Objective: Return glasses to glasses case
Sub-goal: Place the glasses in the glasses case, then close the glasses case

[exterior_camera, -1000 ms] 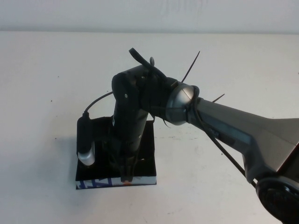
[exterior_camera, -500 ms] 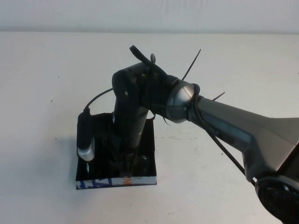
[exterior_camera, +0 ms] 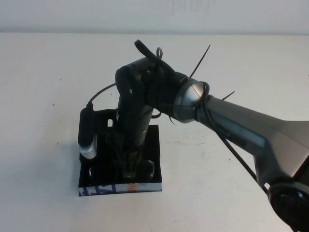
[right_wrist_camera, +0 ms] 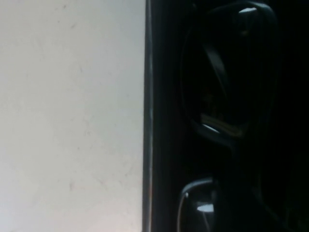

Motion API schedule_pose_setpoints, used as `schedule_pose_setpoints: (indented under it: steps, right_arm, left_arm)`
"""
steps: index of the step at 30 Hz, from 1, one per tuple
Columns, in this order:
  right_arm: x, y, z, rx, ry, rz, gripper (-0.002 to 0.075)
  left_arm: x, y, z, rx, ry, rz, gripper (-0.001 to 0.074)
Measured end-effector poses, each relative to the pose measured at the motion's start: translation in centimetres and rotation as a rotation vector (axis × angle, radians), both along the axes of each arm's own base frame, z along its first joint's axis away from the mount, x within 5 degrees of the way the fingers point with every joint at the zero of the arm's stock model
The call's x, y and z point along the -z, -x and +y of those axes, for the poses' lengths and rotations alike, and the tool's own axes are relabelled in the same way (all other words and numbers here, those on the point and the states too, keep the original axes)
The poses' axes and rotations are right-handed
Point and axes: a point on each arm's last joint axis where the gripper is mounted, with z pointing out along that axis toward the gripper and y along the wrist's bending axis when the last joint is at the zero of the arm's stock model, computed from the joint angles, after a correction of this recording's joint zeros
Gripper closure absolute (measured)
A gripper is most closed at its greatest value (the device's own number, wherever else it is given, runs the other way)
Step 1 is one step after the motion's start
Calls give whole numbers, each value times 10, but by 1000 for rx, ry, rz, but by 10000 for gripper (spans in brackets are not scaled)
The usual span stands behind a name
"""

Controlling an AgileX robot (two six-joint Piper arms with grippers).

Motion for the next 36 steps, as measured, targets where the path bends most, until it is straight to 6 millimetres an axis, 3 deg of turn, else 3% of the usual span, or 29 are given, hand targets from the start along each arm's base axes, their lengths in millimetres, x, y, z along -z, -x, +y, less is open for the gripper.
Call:
schedule_pose_setpoints:
  steps: [4, 7, 9, 12, 18, 29, 33, 36]
  right_arm:
    - [-25, 4, -5, 39, -39, -24, 498]
    - [-58, 10, -12, 143, -95, -36, 531]
    - [-80, 16, -19, 231, -133, -38, 578]
    - [-97, 22, -29, 311, -143, -45, 676]
    - [-101, 21, -34, 360, -141, -46, 733]
    - [-104, -7, -62, 494, -241, 94, 737]
    - [-104, -9, -64, 505, -247, 101, 737]
    - [-104, -9, -64, 520, -252, 113, 737]
  left_arm:
    - [0, 0, 0, 0, 0, 0, 736]
    - [0, 0, 0, 0, 0, 0, 736]
    - [0, 0, 0, 0, 0, 0, 736]
    - [0, 0, 0, 0, 0, 0, 736]
    - [0, 0, 0, 0, 0, 0, 736]
    - [0, 0, 0, 0, 0, 0, 736]
    - [-2, -1, 0, -3, 1, -26, 736]
    - [-9, -2, -2, -28, 195, -98, 736]
